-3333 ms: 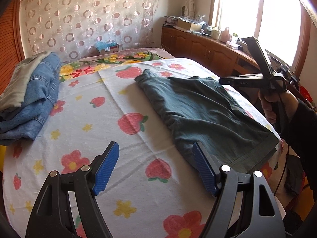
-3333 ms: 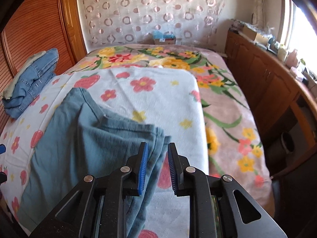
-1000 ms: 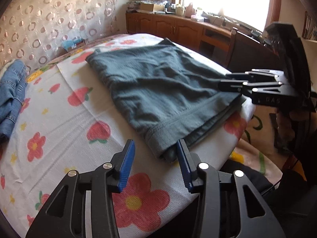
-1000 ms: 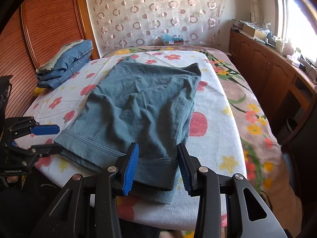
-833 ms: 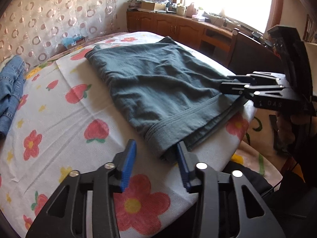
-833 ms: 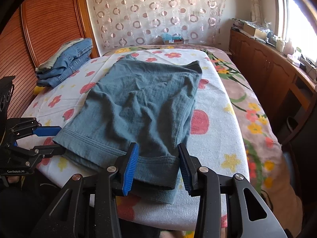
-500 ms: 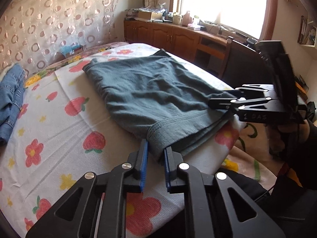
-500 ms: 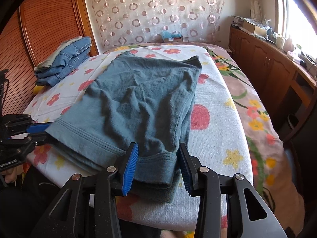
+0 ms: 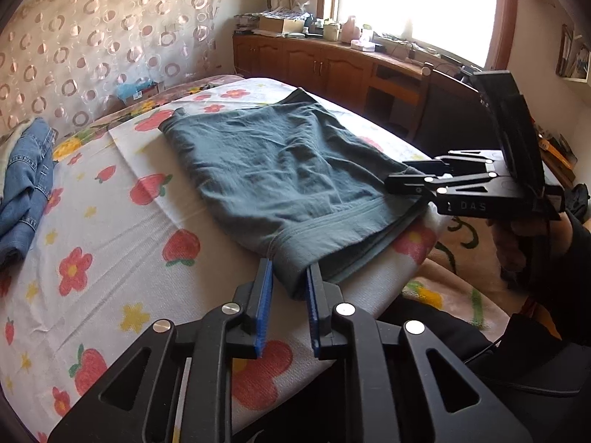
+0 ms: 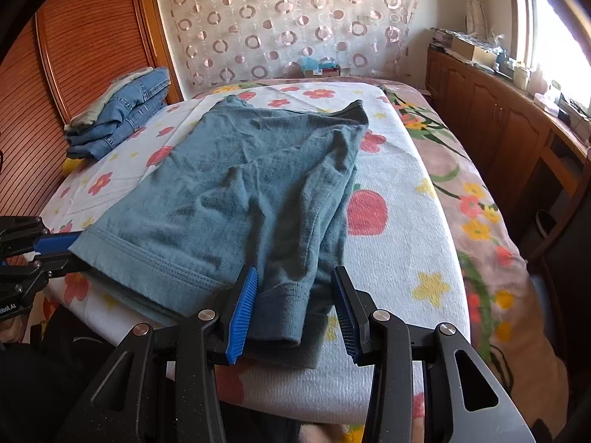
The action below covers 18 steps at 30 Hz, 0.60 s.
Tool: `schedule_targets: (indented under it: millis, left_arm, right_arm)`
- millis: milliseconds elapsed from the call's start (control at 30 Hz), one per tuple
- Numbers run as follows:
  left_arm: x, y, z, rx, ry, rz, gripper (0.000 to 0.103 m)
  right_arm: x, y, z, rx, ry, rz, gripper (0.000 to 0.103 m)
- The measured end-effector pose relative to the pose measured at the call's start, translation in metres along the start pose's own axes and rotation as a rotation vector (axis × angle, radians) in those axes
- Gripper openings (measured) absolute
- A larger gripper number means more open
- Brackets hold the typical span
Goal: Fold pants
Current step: 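Pinch the folded hem with the left tool and tuck it flat, then open the left tool and release the folded shorts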
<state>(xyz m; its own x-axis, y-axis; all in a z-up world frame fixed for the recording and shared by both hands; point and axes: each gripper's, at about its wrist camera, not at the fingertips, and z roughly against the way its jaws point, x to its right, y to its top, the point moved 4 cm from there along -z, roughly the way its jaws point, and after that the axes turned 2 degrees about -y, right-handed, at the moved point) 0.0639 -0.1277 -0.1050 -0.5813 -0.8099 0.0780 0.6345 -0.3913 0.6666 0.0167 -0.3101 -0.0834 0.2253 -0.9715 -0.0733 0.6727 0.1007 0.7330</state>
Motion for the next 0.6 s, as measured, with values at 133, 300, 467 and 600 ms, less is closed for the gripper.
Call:
schedule_targets:
  millis: [133, 300, 467, 600]
  left_arm:
    - [-0.006, 0.004, 0.007, 0.021, 0.020, 0.015, 0.042]
    - [-0.015, 0.013, 0.011, 0.043, 0.026, 0.030, 0.051]
    - [-0.020, 0.021, -0.006, 0.027, 0.040, 0.033, 0.063]
    - [-0.025, 0.019, -0.025, -0.013, 0.046, 0.046, 0.064]
  right_arm:
    - [0.002, -0.002, 0.006, 0.001, 0.001, 0.004, 0.043]
    - [0.005, -0.005, 0.011, -0.001, 0.003, 0.000, 0.043]
    - [0.008, -0.007, 0.014, -0.003, -0.008, -0.008, 0.043]
    - [0.009, -0.010, 0.014, -0.020, -0.028, -0.011, 0.043]
